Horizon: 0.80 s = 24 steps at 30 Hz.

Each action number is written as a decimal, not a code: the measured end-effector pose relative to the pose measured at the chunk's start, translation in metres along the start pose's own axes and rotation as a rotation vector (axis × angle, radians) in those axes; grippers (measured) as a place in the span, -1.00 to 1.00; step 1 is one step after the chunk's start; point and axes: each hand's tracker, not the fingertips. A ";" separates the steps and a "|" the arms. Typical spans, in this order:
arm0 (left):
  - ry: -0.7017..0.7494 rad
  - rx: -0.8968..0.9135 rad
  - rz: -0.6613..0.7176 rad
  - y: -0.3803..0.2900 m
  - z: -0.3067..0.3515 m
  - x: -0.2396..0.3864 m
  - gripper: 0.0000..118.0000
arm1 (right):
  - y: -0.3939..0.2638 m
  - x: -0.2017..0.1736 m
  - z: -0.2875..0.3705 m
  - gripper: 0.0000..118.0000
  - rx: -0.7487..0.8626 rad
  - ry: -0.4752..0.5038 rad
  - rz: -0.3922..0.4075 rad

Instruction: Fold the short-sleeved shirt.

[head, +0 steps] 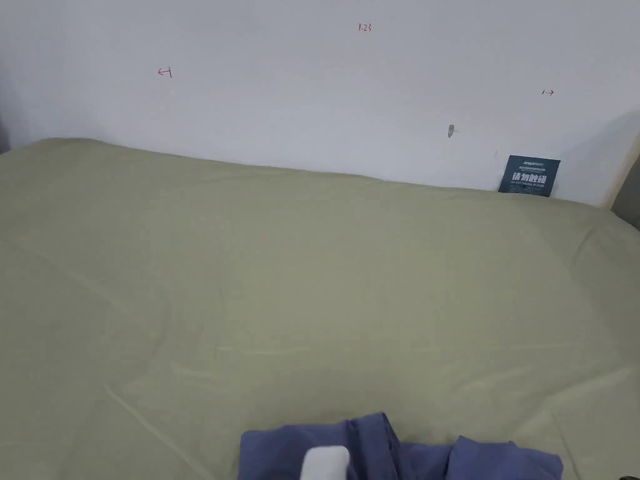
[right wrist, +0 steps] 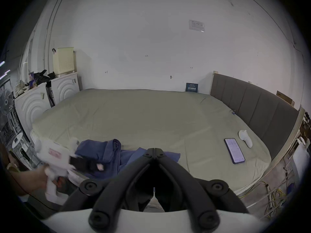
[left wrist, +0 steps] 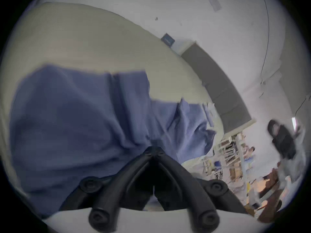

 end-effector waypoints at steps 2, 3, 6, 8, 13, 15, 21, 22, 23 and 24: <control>-0.020 0.069 -0.018 0.020 0.040 -0.012 -0.90 | 0.002 0.001 0.000 -1.00 0.003 -0.002 0.004; 0.014 0.075 -0.009 0.029 0.058 -0.022 -0.64 | 0.002 0.000 -0.001 -1.00 0.005 -0.005 0.007; 0.058 0.040 0.113 0.050 0.091 -0.071 0.78 | 0.003 0.000 -0.005 -1.00 0.011 0.005 0.004; 0.076 0.024 0.253 0.053 0.100 -0.103 0.78 | 0.003 -0.002 -0.009 -1.00 0.010 0.016 -0.008; -0.079 0.065 0.530 0.038 0.086 -0.140 0.75 | 0.003 -0.008 -0.012 -1.00 0.011 0.043 -0.013; -0.155 0.032 0.549 0.037 0.075 -0.131 0.73 | 0.002 -0.011 -0.014 -1.00 0.006 0.048 -0.009; -0.058 -0.036 0.361 0.035 0.044 -0.097 -0.39 | -0.002 -0.013 -0.019 -1.00 -0.016 0.063 -0.019; -0.027 -0.014 0.414 0.029 0.040 -0.104 -0.77 | -0.003 -0.013 -0.019 -1.00 -0.020 0.064 -0.022; -0.028 -0.001 0.453 0.025 0.040 -0.114 -0.78 | -0.003 -0.014 -0.019 -1.00 -0.022 0.065 -0.022; -0.058 -0.011 0.472 0.024 0.041 -0.121 -0.78 | -0.004 -0.014 -0.018 -1.00 -0.025 0.065 -0.019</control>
